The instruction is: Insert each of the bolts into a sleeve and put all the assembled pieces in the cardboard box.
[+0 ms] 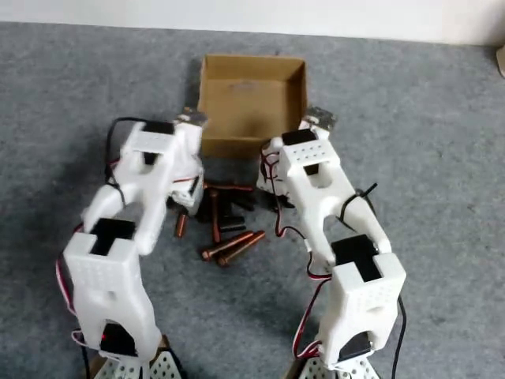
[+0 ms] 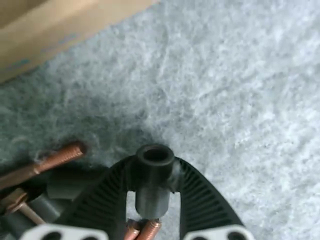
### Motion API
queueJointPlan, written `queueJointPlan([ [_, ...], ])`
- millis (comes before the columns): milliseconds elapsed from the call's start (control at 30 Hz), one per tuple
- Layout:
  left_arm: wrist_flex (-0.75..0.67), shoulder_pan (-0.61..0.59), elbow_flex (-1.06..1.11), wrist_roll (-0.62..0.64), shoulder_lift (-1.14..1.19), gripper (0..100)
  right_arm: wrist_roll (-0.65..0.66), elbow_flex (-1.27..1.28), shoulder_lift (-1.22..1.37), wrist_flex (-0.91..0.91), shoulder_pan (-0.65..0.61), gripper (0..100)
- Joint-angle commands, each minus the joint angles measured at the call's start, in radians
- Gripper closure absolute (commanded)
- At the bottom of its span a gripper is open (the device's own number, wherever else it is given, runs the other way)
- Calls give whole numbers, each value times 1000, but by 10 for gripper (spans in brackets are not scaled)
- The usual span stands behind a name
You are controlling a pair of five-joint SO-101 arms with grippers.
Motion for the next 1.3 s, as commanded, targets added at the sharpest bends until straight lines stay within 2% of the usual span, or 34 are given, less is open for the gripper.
queueJointPlan([
  [0,-9,22,-16,9,-7,995,15,-5,-5,-15,8,994],
  [333,18,38,21,-61,-81,994,15,-5,-8,-12,10,994],
  [500,17,31,142,-61,-394,994,17,-7,-13,-10,13,994],
  [733,-143,30,472,-60,-1003,994,18,-13,-59,30,13,994],
  [967,-307,30,796,-75,-1478,994,160,73,-377,31,15,994],
  [1133,-411,33,878,-91,-1707,994,167,282,-628,-93,-10,994],
  [1267,-516,35,915,-71,-1819,994,250,490,-898,-193,-88,994],
])
